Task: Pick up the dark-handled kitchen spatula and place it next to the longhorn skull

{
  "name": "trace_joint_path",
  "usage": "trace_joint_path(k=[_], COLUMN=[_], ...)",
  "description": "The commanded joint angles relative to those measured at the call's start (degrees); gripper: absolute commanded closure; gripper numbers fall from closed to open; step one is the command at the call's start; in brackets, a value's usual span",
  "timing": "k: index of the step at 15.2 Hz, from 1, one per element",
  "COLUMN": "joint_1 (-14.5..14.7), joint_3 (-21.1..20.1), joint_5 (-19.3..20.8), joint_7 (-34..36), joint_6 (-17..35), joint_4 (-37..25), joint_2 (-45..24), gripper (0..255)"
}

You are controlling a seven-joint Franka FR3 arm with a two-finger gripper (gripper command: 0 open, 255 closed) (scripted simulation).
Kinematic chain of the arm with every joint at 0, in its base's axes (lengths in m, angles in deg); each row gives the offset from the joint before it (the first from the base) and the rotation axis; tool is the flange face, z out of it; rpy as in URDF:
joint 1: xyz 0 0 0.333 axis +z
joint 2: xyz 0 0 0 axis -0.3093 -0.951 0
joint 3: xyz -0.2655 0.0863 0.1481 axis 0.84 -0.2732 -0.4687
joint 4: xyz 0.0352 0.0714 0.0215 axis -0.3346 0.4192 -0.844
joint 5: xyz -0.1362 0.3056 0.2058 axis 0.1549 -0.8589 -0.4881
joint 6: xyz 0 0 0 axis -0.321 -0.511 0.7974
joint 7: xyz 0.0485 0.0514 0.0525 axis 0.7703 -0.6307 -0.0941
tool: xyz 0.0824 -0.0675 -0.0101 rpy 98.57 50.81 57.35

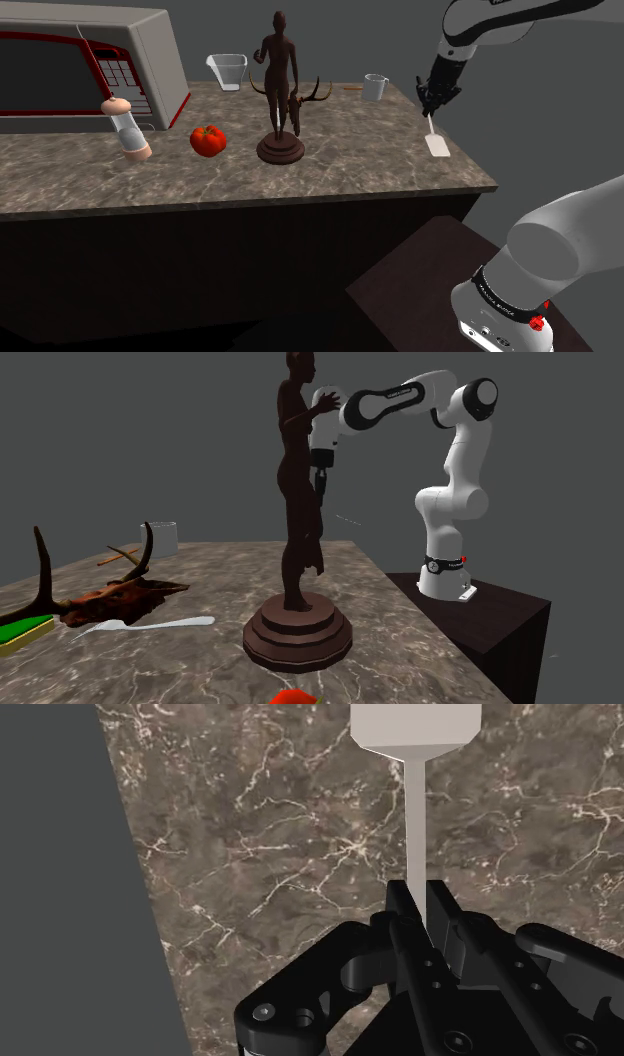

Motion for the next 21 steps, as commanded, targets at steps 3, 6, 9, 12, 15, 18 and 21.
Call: trace_joint_path(k=[3, 6, 9, 12, 15, 18, 21], joint_1=[0.1, 0.1, 0.2, 0.2, 0.3, 1.3, 2.7], joint_3=[-0.2, -0.3, -0.5, -0.6, -0.7, -2.3, -4.5], joint_5=[-0.1, -0.2, -0.2, -0.3, -0.4, -1.2, -2.1], joint_7=[0.0, 0.0, 0.0, -0.1, -0.2, 2.1, 5.4], joint_6=[-3.1, -5.5, -7.8, -10.1, -12.4, -12.7, -12.5], joint_4=[-2.6, -4.7, -7.0, -9.3, -11.7, -14.0, -17.1], joint_2=[0.5, 0.7, 0.8, 0.8, 0.6, -1.5, -4.9], gripper=[255, 255, 255, 255, 255, 255, 255])
